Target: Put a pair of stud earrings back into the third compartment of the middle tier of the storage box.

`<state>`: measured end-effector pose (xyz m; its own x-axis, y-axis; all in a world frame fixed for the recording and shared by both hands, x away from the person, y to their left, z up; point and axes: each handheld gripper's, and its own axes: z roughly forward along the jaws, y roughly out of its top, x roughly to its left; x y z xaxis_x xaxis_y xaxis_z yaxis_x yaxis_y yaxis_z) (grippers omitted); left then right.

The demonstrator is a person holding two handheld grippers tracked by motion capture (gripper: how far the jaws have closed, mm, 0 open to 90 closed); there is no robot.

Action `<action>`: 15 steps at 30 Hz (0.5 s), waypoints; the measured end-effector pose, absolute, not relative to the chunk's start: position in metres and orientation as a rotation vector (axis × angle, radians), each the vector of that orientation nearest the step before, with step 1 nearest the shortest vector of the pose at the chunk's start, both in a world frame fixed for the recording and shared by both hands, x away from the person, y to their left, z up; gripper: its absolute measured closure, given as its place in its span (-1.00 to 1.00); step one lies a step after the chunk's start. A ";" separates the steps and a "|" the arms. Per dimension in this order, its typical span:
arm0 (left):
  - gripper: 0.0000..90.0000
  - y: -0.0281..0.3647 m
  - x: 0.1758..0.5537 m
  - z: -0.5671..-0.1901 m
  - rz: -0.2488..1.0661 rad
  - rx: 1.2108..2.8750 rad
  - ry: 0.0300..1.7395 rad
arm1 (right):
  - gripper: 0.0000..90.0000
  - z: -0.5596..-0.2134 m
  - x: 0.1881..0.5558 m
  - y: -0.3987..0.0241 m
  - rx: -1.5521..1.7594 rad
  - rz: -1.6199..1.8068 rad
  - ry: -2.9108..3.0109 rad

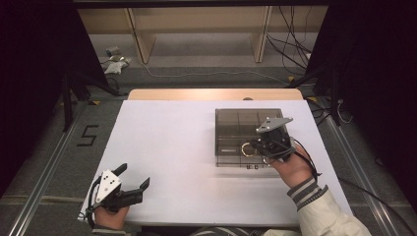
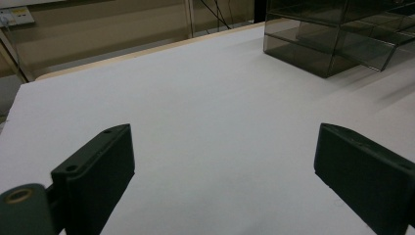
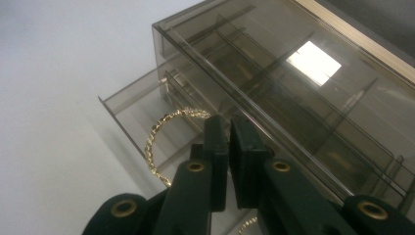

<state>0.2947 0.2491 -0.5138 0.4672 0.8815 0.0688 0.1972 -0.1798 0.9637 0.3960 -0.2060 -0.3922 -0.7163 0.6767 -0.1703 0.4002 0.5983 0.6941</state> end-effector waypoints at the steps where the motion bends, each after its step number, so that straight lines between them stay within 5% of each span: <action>1: -0.83 0.249 0.295 -0.514 0.814 1.663 0.943 | 0.92 -0.393 0.395 -0.208 0.865 0.893 2.406; 15: -0.83 0.248 0.295 -0.514 0.815 1.665 0.944 | 0.91 -0.403 0.392 -0.235 0.939 0.792 2.395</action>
<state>0.2946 0.2483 -0.5141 0.4654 0.8823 0.0708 0.1980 -0.1818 0.9632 0.3921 -0.2350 -0.4035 -0.6694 0.7178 -0.1916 0.4619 0.6041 0.6493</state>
